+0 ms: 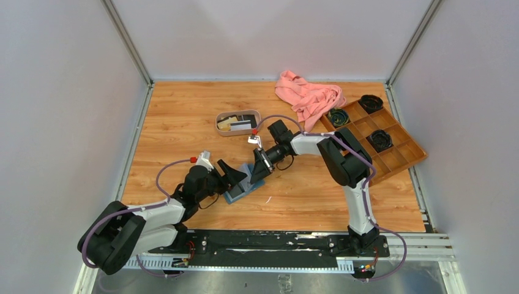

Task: Put the credit cards into the card holder
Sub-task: Insert the credit card into the card holder.

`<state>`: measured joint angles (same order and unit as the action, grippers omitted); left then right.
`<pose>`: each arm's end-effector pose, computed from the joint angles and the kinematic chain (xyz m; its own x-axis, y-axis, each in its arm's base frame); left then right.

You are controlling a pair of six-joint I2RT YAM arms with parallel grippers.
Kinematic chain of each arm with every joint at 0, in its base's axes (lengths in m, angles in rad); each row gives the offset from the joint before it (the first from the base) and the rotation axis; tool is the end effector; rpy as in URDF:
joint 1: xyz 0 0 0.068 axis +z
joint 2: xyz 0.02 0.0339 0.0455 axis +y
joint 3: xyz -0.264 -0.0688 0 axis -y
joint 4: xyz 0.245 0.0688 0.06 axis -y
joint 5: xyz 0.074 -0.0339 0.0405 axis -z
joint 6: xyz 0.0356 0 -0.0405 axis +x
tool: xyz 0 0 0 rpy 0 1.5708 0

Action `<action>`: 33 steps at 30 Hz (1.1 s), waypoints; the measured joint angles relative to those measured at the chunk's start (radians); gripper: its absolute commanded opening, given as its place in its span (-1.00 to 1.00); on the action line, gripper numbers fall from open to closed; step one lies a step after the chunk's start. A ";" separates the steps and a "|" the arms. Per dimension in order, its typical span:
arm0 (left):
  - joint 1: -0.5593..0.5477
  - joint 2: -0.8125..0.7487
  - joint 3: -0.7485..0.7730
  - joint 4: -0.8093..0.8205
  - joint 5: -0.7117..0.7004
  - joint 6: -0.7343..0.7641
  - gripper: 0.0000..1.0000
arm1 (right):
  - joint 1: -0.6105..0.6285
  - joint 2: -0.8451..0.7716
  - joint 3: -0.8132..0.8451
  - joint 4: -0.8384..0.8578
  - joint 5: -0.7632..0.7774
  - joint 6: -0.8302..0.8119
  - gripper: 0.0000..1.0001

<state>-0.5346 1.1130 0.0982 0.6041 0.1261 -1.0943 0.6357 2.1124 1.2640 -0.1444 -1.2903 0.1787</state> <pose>0.1559 -0.0975 0.1302 -0.6949 -0.6130 -0.3759 -0.0279 0.5453 -0.8377 0.3087 0.2703 0.1253 -0.7675 -0.5052 -0.3946 -0.4577 0.0009 0.8891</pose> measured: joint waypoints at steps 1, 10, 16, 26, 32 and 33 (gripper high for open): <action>0.000 0.000 -0.002 0.000 0.000 0.000 0.59 | 0.000 0.000 0.000 0.003 -0.002 0.004 -0.24; 0.000 0.000 -0.008 0.000 -0.004 0.000 0.55 | 0.000 0.016 0.000 0.024 -0.005 0.040 -0.21; 0.000 0.000 -0.008 0.000 -0.007 0.000 0.58 | 0.000 0.031 0.000 0.030 -0.005 0.066 -0.21; 0.000 0.025 -0.003 0.016 -0.006 0.006 0.63 | 0.000 0.031 0.000 0.053 -0.026 0.081 -0.21; 0.000 0.040 -0.003 0.037 -0.006 0.006 0.63 | 0.000 0.031 0.000 0.100 -0.044 0.133 -0.22; 0.000 0.043 -0.003 0.041 -0.006 0.006 0.62 | 0.000 0.031 0.000 0.110 -0.047 0.142 -0.23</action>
<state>-0.5346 1.1561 0.0956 0.6449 0.1200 -1.0885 0.6357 2.1433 1.2640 -0.0345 -1.3369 0.3202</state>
